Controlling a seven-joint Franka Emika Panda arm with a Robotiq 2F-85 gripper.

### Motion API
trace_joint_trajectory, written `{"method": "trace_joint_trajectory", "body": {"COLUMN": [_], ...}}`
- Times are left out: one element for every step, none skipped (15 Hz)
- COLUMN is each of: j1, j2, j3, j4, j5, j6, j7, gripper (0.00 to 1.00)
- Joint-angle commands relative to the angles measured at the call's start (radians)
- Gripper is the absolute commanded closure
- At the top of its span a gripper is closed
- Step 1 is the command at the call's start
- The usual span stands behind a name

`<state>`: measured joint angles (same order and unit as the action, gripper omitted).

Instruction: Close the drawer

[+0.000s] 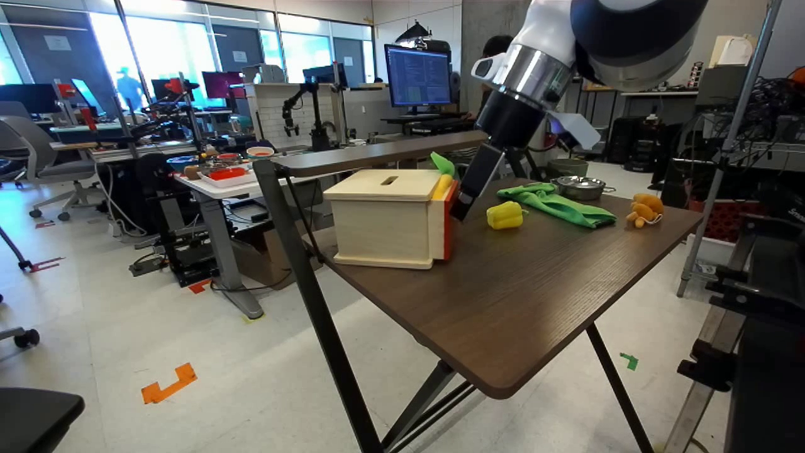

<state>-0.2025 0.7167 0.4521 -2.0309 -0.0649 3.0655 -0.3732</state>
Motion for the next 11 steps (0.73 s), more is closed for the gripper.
{"method": "trace_joint_trajectory", "body": {"j1": [-0.078, -0.088, -0.103, -0.119, -0.120, -0.128, -0.128, -0.135, -0.140, -0.070, -0.070], "j2": [-0.097, -0.128, -0.157, -0.185, -0.219, -0.251, -0.281, -0.306, -0.326, -0.270, -0.294], "j3": [0.100, 0.113, 0.135, 0.155, 0.164, 0.177, 0.183, 0.194, 0.203, 0.138, 0.141], "j4": [-0.038, -0.051, -0.058, -0.068, -0.072, -0.081, -0.086, -0.095, -0.100, -0.057, -0.066], "j5": [0.045, 0.063, 0.087, 0.117, 0.147, 0.181, 0.216, 0.253, 0.287, 0.266, 0.290], "j6": [-0.109, -0.134, -0.171, -0.200, -0.224, -0.241, -0.256, -0.263, -0.275, -0.241, -0.253], "j7": [0.024, 0.022, 0.017, 0.006, 0.004, -0.006, -0.014, -0.035, -0.056, -0.041, -0.052], "gripper": [0.00, 0.00, 0.00, 0.00, 0.00, 0.00, 0.00, 0.00, 0.00, 0.00, 0.00]}}
